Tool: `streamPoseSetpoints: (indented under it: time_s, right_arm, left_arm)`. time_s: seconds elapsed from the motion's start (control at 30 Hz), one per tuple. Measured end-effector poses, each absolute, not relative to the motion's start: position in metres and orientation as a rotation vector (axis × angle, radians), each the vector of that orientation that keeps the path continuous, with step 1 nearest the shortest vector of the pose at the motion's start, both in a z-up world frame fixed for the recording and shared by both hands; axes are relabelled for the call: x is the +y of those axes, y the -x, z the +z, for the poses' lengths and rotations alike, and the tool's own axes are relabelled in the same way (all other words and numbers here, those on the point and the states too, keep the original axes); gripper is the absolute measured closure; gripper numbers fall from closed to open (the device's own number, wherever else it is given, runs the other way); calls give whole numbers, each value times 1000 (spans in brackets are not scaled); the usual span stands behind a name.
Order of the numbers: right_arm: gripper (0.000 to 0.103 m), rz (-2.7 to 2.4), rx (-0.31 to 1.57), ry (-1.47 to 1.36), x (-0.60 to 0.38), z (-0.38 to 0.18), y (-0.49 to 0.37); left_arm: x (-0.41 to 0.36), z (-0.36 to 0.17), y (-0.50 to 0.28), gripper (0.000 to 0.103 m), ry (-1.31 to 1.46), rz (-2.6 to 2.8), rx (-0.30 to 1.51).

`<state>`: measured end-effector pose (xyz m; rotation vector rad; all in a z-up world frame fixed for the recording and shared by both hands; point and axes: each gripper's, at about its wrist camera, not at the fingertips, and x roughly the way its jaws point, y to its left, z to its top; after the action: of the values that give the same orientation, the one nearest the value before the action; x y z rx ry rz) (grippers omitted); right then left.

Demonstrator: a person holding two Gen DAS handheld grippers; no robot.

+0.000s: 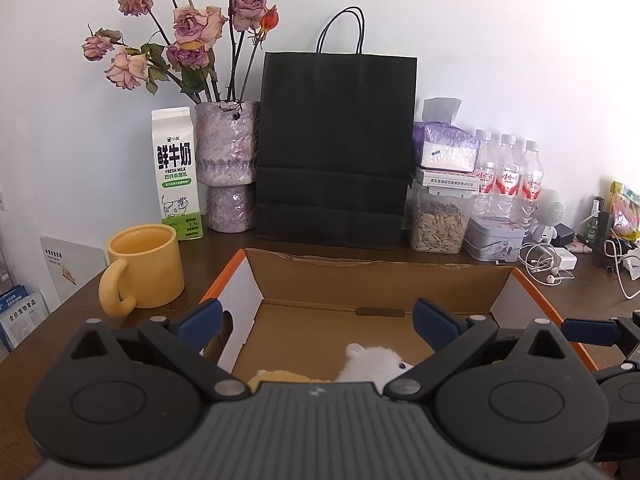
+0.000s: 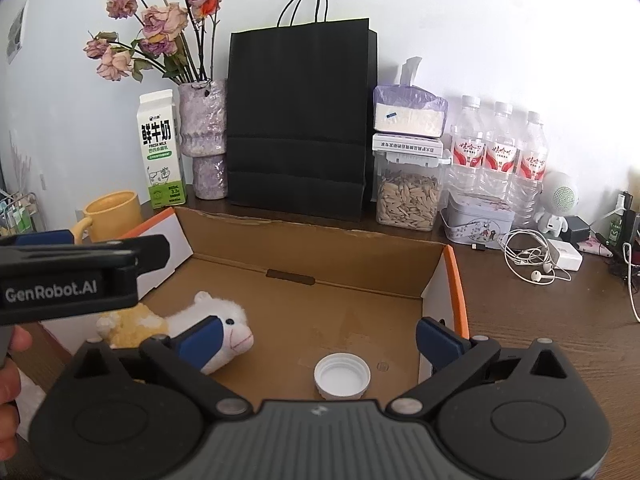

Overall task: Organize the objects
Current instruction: 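Carry the plush sheep and the white cap into the red box and release both, then withdraw both grippers from the box back over the table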

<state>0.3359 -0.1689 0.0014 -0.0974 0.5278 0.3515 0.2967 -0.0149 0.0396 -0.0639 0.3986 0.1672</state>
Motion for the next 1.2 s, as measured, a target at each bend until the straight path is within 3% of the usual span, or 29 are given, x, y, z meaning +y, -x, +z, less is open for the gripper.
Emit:
streamPoseSetpoints:
  time_s: [1.2]
  right_arm:
    - [0, 332, 409, 94, -216, 26, -180]
  left_arm:
    - [-3, 57, -151, 0, 52, 109, 376]
